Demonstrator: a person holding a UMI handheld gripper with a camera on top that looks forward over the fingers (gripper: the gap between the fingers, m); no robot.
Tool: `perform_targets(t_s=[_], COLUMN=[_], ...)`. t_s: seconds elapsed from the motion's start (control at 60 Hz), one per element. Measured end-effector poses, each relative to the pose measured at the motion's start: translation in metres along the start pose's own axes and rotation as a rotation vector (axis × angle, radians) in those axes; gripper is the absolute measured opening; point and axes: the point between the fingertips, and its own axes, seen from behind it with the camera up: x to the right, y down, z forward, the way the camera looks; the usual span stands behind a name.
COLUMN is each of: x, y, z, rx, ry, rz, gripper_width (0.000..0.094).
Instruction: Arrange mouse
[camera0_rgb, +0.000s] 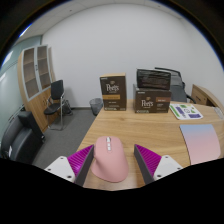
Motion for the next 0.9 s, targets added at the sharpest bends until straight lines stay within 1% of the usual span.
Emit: perform_targets(t_s=[0.15,0.217,0.25,0.267,0.283,0.3,0.417,0.45,0.483,0.5,0.617,0.65,0.767,0.833,0.9], x=[0.021,0.026,0.027,0.027,0.026,0.025,0.032,0.032,0.032,0.032,0.033,0.037,0.067,0.112,0.17], y=[-0.01,-0.011,-0.009,-0.008,-0.005,-0.005,-0.002,-0.001,-0.001,-0.001,-0.004,-0.014,-0.087,-0.126,-0.145], z=[0.014,0.018,0.02,0.021,0.022,0.022,0.02,0.019,0.019,0.019,0.015,0.009,-0.032,-0.057,-0.076], rx=[0.004,0.006,0.004,-0.001,-0.011,-0.013,-0.023,-0.024,-0.028,-0.03,-0.051,-0.034,0.114,0.179,0.206], ry=[0.065,0.079,0.083,0.083,0.079,0.075,0.12,0.134,0.142,0.143,0.126,0.125,0.129,0.174,0.221], rz=[0.046,0.054,0.062,0.069,0.075,0.082,0.083,0.085,0.081,0.079,0.101,0.114,0.083,0.041,0.028], gripper_width=[0.0832,0.081,0.0776,0.0738,0.0728,0.0607,0.0483,0.0453,0.0445,0.0419,0.0409,0.041,0.0411,0.041,0.041])
